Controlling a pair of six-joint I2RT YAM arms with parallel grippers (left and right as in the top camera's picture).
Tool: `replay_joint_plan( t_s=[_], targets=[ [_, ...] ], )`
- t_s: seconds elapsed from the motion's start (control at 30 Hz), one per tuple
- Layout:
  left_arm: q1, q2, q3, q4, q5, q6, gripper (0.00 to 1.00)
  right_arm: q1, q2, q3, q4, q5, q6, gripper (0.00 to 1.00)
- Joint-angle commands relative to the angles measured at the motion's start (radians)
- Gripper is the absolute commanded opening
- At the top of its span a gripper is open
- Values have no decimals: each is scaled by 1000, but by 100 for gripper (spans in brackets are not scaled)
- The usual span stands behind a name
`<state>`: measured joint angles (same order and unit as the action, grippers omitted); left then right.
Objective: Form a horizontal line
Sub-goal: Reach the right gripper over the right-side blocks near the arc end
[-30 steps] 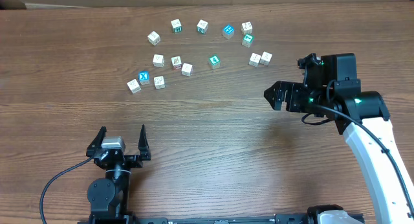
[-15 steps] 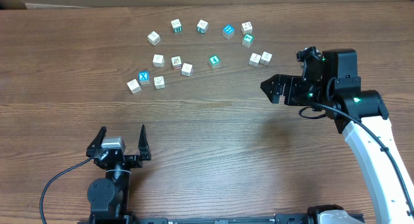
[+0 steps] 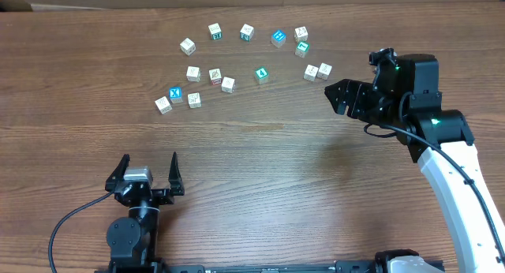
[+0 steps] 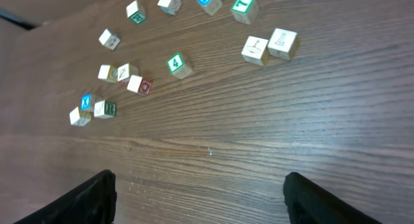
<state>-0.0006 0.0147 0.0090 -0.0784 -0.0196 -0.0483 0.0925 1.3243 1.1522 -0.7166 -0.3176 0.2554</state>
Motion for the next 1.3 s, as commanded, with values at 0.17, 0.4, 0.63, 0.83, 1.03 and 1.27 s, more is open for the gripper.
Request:
replay_joint_plan(
  t_s=[0.17,0.4,0.63,0.83,1.03,1.27],
  targets=[
    [-11,-10,-4,3,-6,19,100,4,25,226,-103,55,53,80],
    [-11,-10,-4,3,-6,19,99,4,144,562,-253,108,36,80],
    [-11,-10,-4,3,-6,19,100,4,275,686,-249,146,6,80],
    [-11,-10,-4,3,-6,19,100,4,416,686,-222,153,7,75],
    [-13,-10,-4,3,-6,19,100,22,574,685,-151,153,11,64],
    [-13,-10,-4,3,-6,19,100,60,722,684,-79,161,68,54]
  ],
)
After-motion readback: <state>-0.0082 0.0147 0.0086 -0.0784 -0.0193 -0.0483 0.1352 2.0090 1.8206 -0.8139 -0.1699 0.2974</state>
